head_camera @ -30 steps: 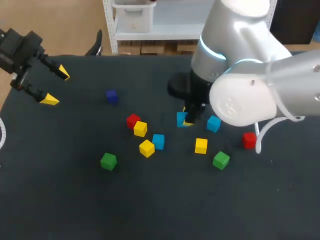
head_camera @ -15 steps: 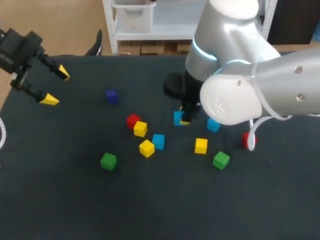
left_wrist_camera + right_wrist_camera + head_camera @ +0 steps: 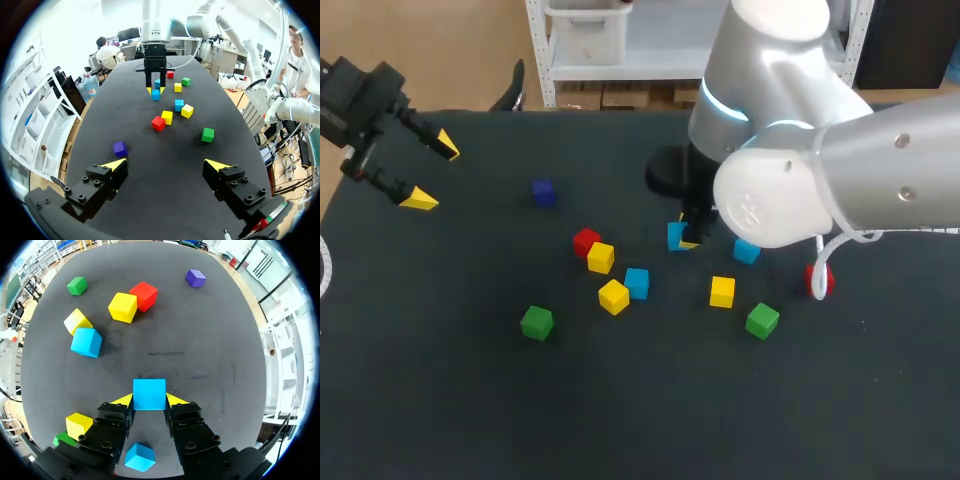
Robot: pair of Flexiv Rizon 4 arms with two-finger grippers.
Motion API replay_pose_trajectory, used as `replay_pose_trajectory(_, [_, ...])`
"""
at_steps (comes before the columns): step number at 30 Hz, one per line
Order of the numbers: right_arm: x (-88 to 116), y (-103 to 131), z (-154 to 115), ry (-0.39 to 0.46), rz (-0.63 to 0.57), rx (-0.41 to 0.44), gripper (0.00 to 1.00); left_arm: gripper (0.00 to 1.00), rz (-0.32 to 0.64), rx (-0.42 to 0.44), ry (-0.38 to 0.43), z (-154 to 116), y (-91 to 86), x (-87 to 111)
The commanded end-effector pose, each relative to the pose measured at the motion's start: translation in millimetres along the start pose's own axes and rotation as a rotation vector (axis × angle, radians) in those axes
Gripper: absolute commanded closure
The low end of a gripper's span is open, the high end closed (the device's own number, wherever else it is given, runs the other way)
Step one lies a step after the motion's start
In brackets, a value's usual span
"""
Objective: Place the blue cubes, place green cubes on the blue cubes, place the yellow cubes on the green cubes, then place the red cubes on the yellow cubes, and place purple cube on the red cubes.
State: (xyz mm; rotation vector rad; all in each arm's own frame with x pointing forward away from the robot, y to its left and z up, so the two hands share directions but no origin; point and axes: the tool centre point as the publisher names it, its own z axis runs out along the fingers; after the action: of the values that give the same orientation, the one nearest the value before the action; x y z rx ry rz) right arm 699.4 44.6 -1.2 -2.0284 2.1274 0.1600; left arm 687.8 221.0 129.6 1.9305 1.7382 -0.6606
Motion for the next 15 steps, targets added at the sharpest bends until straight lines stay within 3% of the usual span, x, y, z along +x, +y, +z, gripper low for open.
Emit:
replay_pose_trajectory(1, [-0.8,-1.0,1.7,-0.002,0.000,-0.008,1.00,0.00,0.001,0.001,0.001,0.3,0.6,0.4])
replay_pose_trajectory(15, [0.0,-3.0,4.4,-0.008,0.010,-0.014,1.00,0.00,0.001,0.001,0.001,0.3,0.6,0.4])
